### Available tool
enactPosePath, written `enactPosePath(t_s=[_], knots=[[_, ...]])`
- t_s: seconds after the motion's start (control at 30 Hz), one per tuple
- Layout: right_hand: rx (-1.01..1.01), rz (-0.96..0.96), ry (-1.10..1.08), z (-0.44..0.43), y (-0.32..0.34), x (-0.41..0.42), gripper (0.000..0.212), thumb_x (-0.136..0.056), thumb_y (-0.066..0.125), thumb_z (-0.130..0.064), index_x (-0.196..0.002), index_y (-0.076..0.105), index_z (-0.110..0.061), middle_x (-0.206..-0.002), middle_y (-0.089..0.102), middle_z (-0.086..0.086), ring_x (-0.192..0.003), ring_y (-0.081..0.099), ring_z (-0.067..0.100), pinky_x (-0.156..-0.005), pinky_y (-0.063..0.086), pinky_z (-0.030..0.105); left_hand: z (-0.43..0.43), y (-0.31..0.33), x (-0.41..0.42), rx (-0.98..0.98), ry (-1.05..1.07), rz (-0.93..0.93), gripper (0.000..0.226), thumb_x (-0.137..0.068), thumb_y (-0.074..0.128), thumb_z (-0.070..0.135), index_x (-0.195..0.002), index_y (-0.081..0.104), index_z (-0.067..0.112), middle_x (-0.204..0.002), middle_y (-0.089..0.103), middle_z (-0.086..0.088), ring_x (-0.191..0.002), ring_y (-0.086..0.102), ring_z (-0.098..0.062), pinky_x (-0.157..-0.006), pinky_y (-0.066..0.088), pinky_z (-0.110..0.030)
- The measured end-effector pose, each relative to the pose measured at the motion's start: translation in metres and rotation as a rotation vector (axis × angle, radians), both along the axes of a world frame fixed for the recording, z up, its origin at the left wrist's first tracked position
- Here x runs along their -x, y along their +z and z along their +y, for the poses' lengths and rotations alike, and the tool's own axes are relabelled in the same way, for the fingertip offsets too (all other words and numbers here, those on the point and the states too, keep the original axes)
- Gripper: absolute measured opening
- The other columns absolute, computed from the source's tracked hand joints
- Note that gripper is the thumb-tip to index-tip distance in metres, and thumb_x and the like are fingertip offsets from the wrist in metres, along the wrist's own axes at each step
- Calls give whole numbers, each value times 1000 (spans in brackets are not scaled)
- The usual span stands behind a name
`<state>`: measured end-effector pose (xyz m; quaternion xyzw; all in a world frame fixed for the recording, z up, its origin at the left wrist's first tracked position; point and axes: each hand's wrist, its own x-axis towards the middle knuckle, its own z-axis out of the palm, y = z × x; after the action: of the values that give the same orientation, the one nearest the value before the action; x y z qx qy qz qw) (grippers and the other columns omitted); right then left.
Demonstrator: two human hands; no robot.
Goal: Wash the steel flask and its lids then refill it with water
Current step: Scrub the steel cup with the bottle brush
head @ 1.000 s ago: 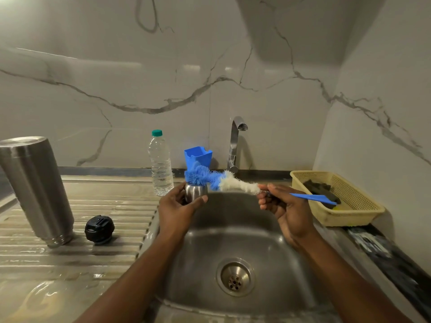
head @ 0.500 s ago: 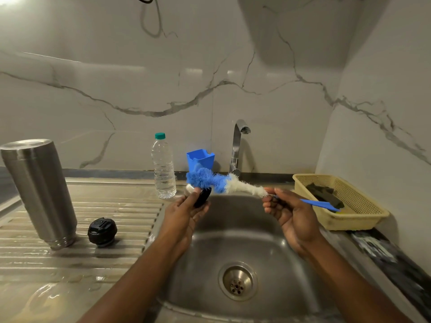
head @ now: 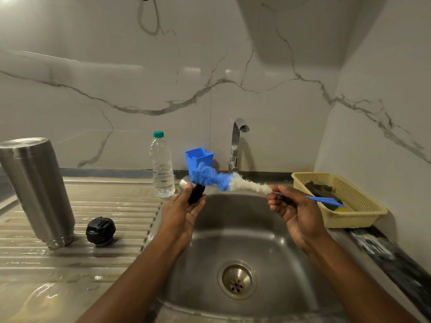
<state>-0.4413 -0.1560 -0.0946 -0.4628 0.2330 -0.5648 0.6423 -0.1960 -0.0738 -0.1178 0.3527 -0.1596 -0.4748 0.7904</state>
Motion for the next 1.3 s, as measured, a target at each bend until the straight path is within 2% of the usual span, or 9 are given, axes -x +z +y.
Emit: enactPosePath(t_s=[0.2, 0.37, 0.5, 0.67, 0.87, 1.1, 1.23, 1.3], knots=[[7, 31, 54, 5, -6, -10, 24, -103, 54, -8, -108, 73, 5, -88, 74, 20, -76, 73, 22, -67, 62, 27, 1, 0, 5, -6, -45, -17, 30, -104, 61, 23, -125, 63, 1, -121, 75, -21, -114, 74, -34, -100, 59, -42], [-29, -16, 22, 2, -2, -3, 23, -101, 55, -6, -96, 76, 2, -81, 73, 19, -70, 71, 22, -62, 60, 26, 1, 1, -1, 22, -33, -2, 32, -106, 58, 21, -131, 61, 1, -125, 74, -22, -115, 72, -34, -106, 55, -44], [-16, 9, 70, 8, -4, -14, 23, -101, 56, -9, -103, 75, 3, -86, 74, 20, -74, 73, 23, -65, 62, 27, 0, 0, 6, 15, -72, 2, 34, -106, 58, 21, -135, 60, 2, -128, 73, -21, -121, 70, -34, -109, 52, -46], [-22, -21, 16, 6, -1, -3, 25, -101, 55, -7, -95, 78, 1, -81, 73, 19, -71, 71, 23, -63, 61, 26, -1, 2, -3, 41, -27, 90, 24, -107, 57, 20, -122, 64, 3, -130, 71, -23, -126, 66, -36, -101, 58, -43], [-27, 15, 63, 10, -1, -9, 25, -99, 57, -10, -95, 80, -1, -85, 74, 21, -73, 73, 23, -65, 63, 27, -2, -3, -9, 16, 38, 93, 39, -98, 69, 28, -129, 65, 5, -125, 74, -19, -119, 71, -33, -95, 62, -41], [-59, -17, 70, 8, -5, -10, 24, -101, 57, -10, -99, 78, 0, -88, 75, 20, -76, 74, 22, -66, 63, 27, 1, 2, 8, 30, -73, 40, 27, -105, 60, 21, -125, 63, 2, -124, 74, -22, -119, 70, -35, -104, 56, -45], [-54, -19, 12, 7, -2, -4, 23, -101, 57, -8, -95, 78, 0, -84, 74, 20, -72, 73, 22, -63, 62, 26, -1, 1, -5, 74, -3, 130, 40, -100, 65, 24, -134, 62, 3, -132, 70, -23, -126, 66, -35, -90, 64, -37], [-72, -30, 27, 8, -3, -5, 24, -101, 57, -9, -94, 79, -1, -85, 74, 19, -73, 73, 22, -63, 62, 26, -2, 1, -5, 60, -15, 164, 43, -99, 65, 25, -135, 61, 1, -133, 69, -24, -127, 65, -35, -91, 63, -37]])
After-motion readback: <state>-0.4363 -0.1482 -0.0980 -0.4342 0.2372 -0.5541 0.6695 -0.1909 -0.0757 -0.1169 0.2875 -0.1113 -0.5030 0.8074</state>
